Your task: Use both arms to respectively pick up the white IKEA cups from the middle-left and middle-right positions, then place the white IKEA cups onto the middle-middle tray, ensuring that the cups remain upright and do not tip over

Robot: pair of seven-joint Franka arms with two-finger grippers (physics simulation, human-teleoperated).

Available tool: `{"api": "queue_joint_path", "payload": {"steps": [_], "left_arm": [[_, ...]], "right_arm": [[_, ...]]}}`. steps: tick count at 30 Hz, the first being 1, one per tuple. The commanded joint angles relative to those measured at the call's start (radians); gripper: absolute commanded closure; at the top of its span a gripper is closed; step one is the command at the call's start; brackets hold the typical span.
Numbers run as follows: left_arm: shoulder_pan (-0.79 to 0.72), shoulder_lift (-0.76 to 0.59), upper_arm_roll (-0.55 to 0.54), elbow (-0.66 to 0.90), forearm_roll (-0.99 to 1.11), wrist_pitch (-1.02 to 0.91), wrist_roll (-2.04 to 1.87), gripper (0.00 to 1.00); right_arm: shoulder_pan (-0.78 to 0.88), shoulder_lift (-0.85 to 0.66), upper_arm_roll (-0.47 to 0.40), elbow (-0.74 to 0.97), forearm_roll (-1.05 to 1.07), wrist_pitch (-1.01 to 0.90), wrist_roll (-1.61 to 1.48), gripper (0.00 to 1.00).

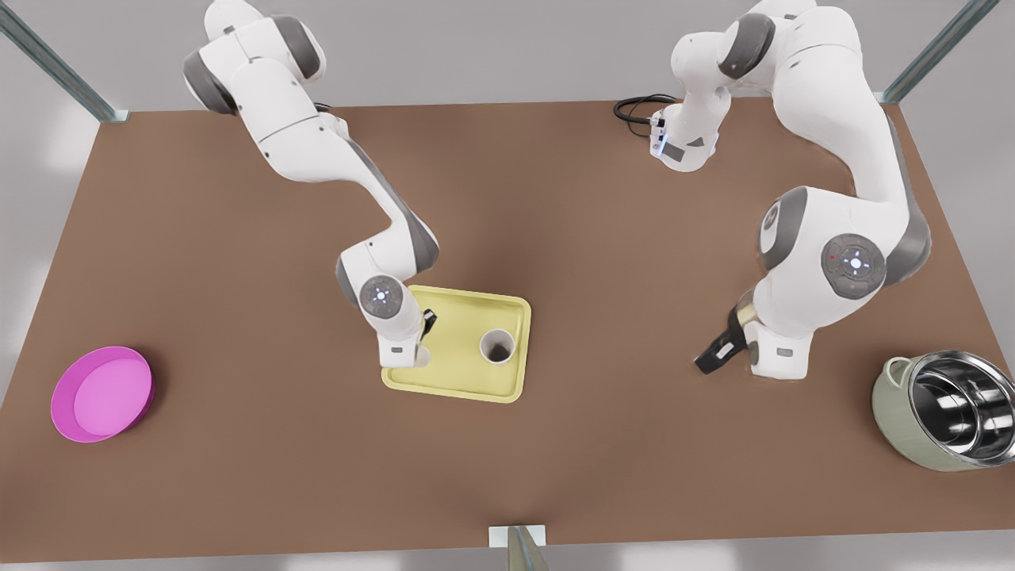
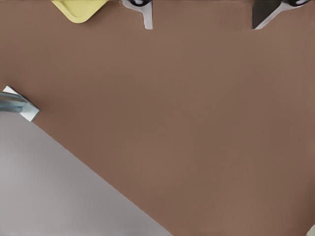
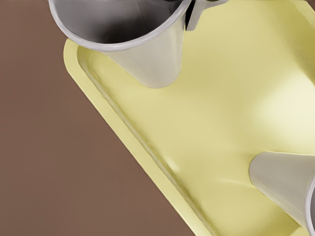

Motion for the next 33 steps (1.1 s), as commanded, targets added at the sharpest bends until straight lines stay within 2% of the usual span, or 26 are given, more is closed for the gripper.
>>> {"api": "queue_joint_path", "payload": {"steps": [1,2,3,4,5,9,15,17,19,21,24,27,28,31,33], "left_arm": [[0.013,-0.195,0.086,-0.223,0.016,-0.146,0.718,0.00],[0.013,-0.292,0.108,-0.393,0.017,-0.056,0.813,0.00],[0.012,-0.319,0.141,-0.426,0.009,-0.059,0.903,0.00],[0.013,-0.300,0.149,-0.403,-0.017,-0.066,0.905,0.00],[0.016,-0.296,0.149,-0.394,-0.018,-0.102,0.908,0.00],[0.018,-0.286,0.143,-0.391,-0.102,-0.148,0.906,0.00],[0.016,-0.259,0.143,-0.371,-0.101,-0.171,0.917,0.00],[0.010,-0.247,0.141,-0.365,-0.095,-0.168,1.083,0.00],[0.010,-0.233,0.141,-0.351,-0.093,-0.168,1.084,0.00],[0.010,-0.225,0.141,-0.351,-0.093,-0.168,1.084,0.00],[0.009,-0.220,0.141,-0.350,-0.092,-0.168,1.081,0.00],[0.003,-0.217,0.134,-0.347,-0.041,-0.147,1.081,0.00],[0.003,-0.214,0.134,-0.345,-0.041,-0.147,1.081,0.00],[0.001,-0.214,0.134,-0.344,-0.021,-0.147,1.081,0.00],[0.001,-0.208,0.134,-0.334,-0.021,-0.147,1.081,0.00]], "right_arm": [[0.001,0.002,0.000,0.001,-0.013,0.020,0.059,0.79],[0.001,0.002,0.000,0.001,-0.013,0.018,0.059,0.79],[0.001,0.007,-0.002,0.001,-0.013,0.018,0.059,0.78],[0.001,0.008,-0.003,0.001,-0.013,0.018,0.059,0.24],[-0.001,0.008,-0.003,0.001,-0.030,0.018,0.059,0.00],[-0.001,0.010,-0.006,0.001,-0.037,0.018,0.058,0.00],[0.015,0.007,-0.005,0.022,-0.037,0.018,0.058,0.00],[0.013,0.002,-0.005,0.025,-0.036,0.017,0.058,0.00],[-0.002,-0.032,-0.006,0.043,-0.036,-0.012,0.042,0.00],[-0.082,-0.047,-0.006,0.080,0.036,-0.158,0.033,0.00],[-0.183,-0.012,-0.120,0.238,0.029,-0.534,0.044,0.00],[-0.221,-0.029,-0.161,0.382,-0.002,-0.758,0.281,0.00],[-0.214,-0.070,-0.157,0.392,-0.077,-0.761,0.288,0.00],[-0.281,-0.279,-0.146,0.341,-0.067,-0.755,0.284,0.00],[-0.306,-0.334,-0.146,0.298,-0.070,-0.755,0.272,0.00]]}}
